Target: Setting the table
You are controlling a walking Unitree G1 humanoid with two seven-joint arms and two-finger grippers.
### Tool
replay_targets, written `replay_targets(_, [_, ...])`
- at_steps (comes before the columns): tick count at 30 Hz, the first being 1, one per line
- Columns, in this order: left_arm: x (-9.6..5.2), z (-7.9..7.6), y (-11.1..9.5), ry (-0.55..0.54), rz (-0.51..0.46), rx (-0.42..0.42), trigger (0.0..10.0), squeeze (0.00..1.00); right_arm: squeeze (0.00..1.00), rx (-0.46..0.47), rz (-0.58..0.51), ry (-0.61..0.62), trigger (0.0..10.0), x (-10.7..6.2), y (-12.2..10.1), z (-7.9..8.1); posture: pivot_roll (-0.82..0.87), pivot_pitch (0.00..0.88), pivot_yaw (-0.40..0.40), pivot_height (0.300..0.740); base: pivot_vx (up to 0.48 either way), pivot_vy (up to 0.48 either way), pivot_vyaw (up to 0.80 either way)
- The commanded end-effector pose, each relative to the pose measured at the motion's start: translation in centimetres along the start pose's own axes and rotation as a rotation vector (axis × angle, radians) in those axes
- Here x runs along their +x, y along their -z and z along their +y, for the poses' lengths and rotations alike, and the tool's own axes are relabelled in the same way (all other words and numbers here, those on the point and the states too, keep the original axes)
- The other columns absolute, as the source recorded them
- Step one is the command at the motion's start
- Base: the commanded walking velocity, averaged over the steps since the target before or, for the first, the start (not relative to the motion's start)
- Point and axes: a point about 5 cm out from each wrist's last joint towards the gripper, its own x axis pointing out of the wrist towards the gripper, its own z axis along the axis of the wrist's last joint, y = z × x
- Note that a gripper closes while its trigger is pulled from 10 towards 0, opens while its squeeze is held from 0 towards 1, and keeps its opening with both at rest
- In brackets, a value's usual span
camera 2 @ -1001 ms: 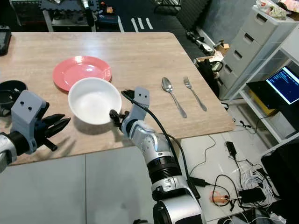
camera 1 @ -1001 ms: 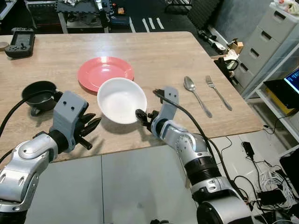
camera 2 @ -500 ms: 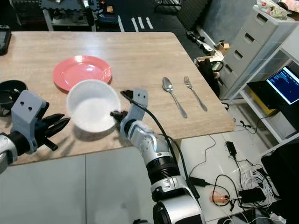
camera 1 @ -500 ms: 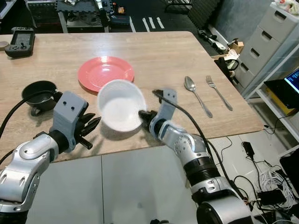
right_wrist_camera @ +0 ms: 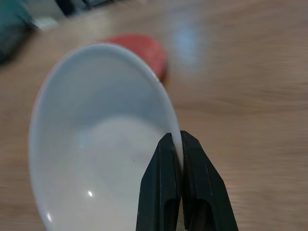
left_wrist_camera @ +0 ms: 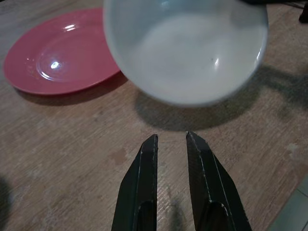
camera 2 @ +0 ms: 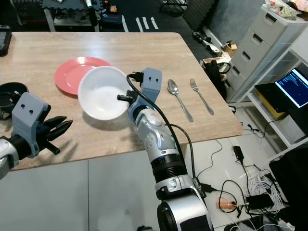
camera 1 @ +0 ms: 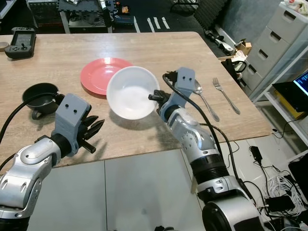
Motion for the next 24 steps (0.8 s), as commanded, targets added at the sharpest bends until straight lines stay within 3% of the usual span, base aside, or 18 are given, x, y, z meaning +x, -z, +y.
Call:
replay_targets(1, [0.1, -0.3, 0.6, 0.002, 0.015, -0.007, 10.0, 0.0, 0.0, -0.068, 0.066, 0.053, 0.5, -0.1, 0.9, -1.7, 0.08, 0.09, -0.025, 0.74, 0.0, 0.0, 0.0])
replay_targets(2, [0.1, -0.3, 0.6, 0.003, 0.015, -0.008, 10.0, 0.0, 0.0, -0.079, 0.074, 0.058, 10.0, -0.4, 0.9, -2.4, 0.08, 0.092, -0.024, 0.74, 0.0, 0.0, 0.0])
replay_targets(6, [0.0, -0.4, 0.7, 0.005, 0.019, -0.01, 10.0, 0.0, 0.0, -0.097, 0.084, 0.072, 10.0, -1.7, 0.3, -5.3, 0.07, 0.096, -0.021, 0.74, 0.0, 0.0, 0.0])
replay_targets(12, [0.2, -0.4, 0.7, 0.016, 0.021, -0.011, 10.0, 0.0, 0.0, -0.084, 0.092, 0.062, 10.0, -4.0, -1.3, -8.3, 0.06, 0.102, -0.012, 0.74, 0.0, 0.0, 0.0])
replay_targets(14, [0.2, -0.5, 0.7, 0.017, 0.021, -0.011, 10.0, 0.0, 0.0, -0.075, 0.098, 0.052, 10.0, -4.2, -1.4, -8.4, 0.06, 0.103, -0.009, 0.74, 0.0, 0.0, 0.0])
replay_targets(15, [0.2, -0.5, 0.7, 0.02, 0.022, -0.011, 10.0, 0.0, 0.3, -0.075, 0.101, 0.038, 10.0, -4.5, -1.5, -8.3, 0.06, 0.104, -0.007, 0.74, 0.0, 0.0, 0.0])
replay_targets(16, [0.3, -0.5, 0.7, 0.021, 0.023, -0.011, 10.0, 0.0, 1.0, -0.072, 0.106, 0.02, 10.0, -4.8, -1.5, -8.1, 0.05, 0.106, -0.003, 0.74, 0.0, 0.0, 0.0])
replay_targets(24, [0.5, -0.6, 0.6, 0.028, 0.022, -0.009, 10.0, 0.0, 1.0, -0.062, 0.12, -0.003, 10.0, -5.2, -1.0, -7.3, 0.05, 0.109, -0.001, 0.74, 0.0, 0.0, 0.0])
